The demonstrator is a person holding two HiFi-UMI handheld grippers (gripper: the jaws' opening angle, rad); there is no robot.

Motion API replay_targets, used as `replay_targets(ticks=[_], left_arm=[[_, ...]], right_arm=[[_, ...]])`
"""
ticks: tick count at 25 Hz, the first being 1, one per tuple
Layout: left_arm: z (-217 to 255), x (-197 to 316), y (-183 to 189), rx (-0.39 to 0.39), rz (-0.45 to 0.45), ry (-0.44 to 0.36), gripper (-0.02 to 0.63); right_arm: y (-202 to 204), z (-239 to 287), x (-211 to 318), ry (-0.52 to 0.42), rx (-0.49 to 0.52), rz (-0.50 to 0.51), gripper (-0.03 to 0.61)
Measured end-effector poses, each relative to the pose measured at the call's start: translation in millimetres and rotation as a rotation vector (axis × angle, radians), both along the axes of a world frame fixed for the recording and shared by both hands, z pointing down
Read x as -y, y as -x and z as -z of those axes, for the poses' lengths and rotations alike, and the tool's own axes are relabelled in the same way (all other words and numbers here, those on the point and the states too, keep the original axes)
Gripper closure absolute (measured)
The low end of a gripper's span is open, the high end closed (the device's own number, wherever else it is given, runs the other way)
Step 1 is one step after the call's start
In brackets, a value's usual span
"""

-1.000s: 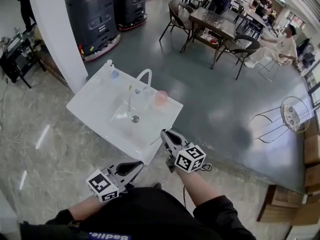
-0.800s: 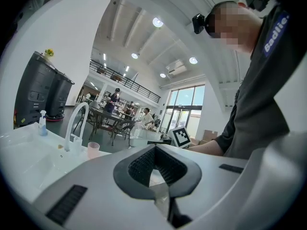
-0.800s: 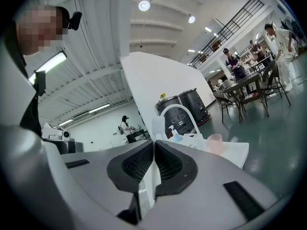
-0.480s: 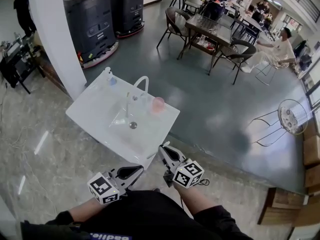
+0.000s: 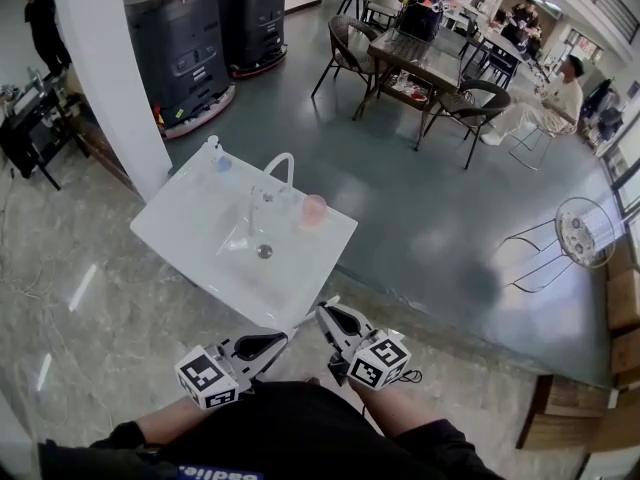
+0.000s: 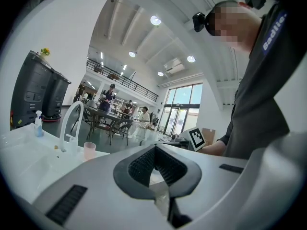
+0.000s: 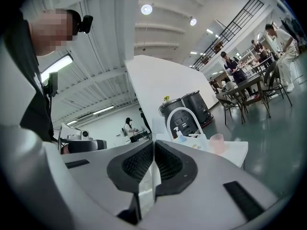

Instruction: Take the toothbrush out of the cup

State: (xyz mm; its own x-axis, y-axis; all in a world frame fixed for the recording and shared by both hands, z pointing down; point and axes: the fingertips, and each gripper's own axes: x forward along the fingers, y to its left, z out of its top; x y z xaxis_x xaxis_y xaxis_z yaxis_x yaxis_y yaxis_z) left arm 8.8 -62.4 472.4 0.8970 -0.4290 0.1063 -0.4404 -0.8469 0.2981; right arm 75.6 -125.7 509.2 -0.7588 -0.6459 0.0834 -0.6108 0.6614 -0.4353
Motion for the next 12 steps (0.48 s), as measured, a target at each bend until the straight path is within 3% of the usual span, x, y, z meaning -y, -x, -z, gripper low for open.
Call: replay_targets(ticks=[12], left_arm=[[1,-3,-1,0.003,0.003,0.004,0.615]], right_arm=[[14,6,-28,-0.026,-0.019,0.041,0.555]])
